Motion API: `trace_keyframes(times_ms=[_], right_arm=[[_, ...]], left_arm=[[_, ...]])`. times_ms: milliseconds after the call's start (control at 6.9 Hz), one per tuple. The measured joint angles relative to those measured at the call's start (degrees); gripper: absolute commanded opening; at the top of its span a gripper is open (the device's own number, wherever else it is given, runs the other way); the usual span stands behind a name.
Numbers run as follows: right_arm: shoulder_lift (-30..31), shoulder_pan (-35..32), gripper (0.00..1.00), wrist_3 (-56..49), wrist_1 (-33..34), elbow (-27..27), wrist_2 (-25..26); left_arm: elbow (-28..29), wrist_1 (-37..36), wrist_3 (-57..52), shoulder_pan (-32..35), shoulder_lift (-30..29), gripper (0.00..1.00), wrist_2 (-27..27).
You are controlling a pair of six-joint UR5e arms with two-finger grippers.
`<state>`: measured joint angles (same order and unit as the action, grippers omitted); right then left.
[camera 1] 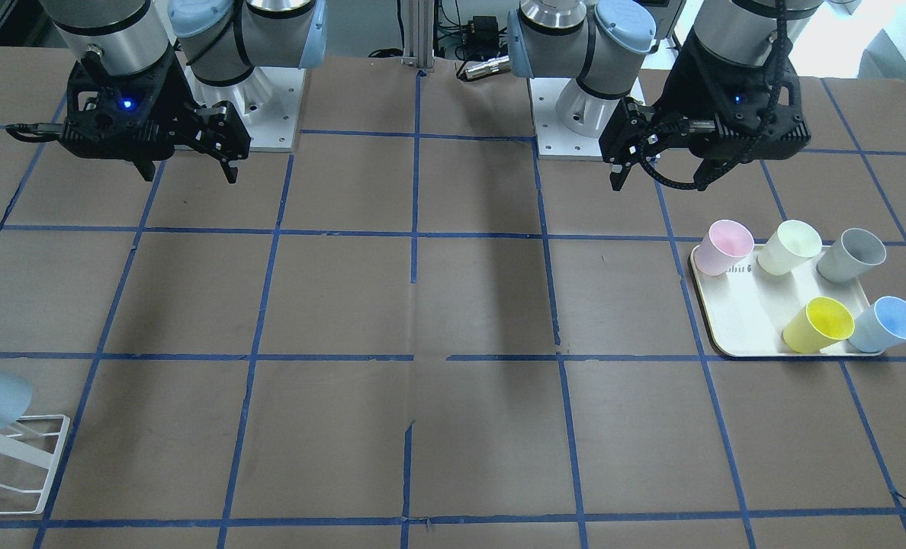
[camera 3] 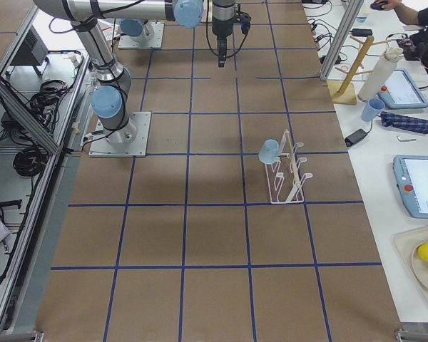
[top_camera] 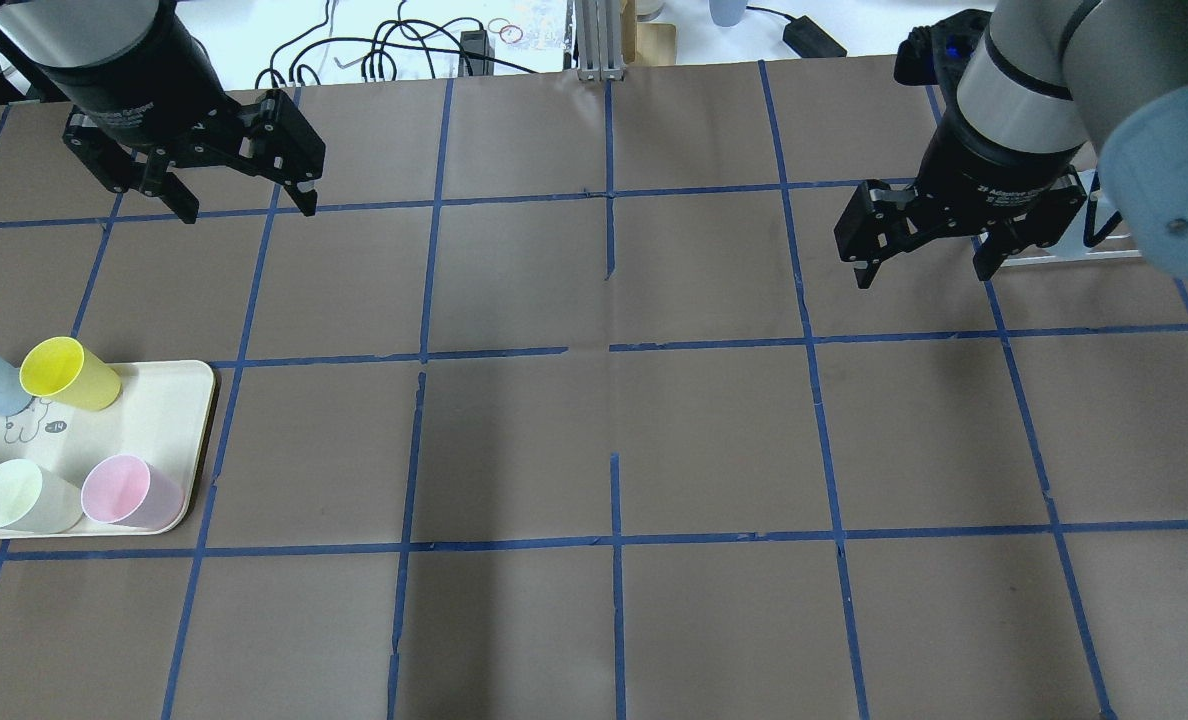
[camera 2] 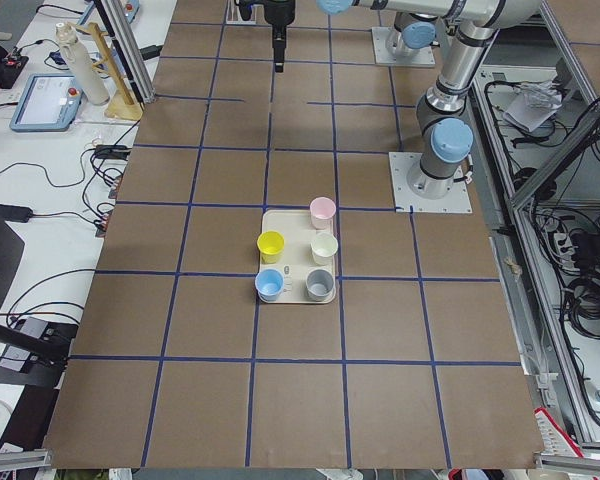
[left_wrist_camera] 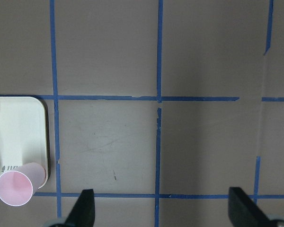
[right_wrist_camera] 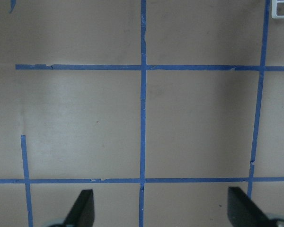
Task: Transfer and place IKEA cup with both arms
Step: 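Move the right gripper toward the light blue cup on the wire rack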
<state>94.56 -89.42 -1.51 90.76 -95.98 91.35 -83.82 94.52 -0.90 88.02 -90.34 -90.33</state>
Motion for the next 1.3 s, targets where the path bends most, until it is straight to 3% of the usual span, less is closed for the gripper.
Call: trace_keyframes(times_ms=[1304], right_arm=[[-0.06,0.36,1.00,0.13,0.64,0.36,-0.37]], left_arm=[[-1.40,-0.41,-0.74,0.22,1.14,1.00,0.08]])
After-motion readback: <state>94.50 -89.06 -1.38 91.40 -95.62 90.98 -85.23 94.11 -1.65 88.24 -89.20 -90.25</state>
